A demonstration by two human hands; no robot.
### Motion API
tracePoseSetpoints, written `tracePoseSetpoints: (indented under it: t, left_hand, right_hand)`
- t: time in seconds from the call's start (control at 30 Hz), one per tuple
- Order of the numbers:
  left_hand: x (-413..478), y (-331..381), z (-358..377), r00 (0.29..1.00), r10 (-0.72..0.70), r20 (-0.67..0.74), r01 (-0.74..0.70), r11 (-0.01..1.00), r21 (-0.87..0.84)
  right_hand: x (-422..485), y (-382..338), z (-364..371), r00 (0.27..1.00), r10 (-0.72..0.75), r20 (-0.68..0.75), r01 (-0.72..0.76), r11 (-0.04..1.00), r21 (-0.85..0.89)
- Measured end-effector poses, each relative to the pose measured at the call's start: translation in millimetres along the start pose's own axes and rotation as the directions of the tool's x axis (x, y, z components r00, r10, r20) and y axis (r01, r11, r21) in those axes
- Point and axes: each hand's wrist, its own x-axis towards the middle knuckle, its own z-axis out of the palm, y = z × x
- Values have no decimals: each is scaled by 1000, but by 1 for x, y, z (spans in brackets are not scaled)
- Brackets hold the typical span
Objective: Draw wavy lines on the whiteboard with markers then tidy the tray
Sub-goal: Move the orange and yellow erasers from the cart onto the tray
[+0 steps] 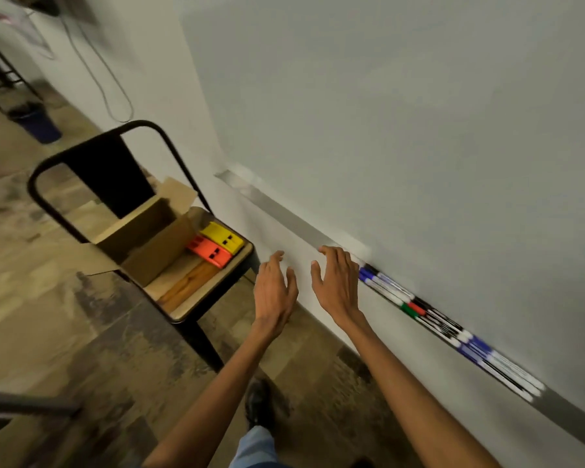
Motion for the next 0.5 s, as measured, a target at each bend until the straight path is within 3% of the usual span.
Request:
tracePoseSetpoints:
  t: [0.2, 0.5]
  left_hand:
    - [56, -104, -49, 997, -50, -58, 52, 998, 40]
    - [131, -245, -70, 969, -81, 235, 43, 986, 163]
  right_hand:
    - [46, -74, 98, 980, -91, 175, 86, 996, 35]
    - [89, -127, 211, 892, -30, 452, 61, 997, -54]
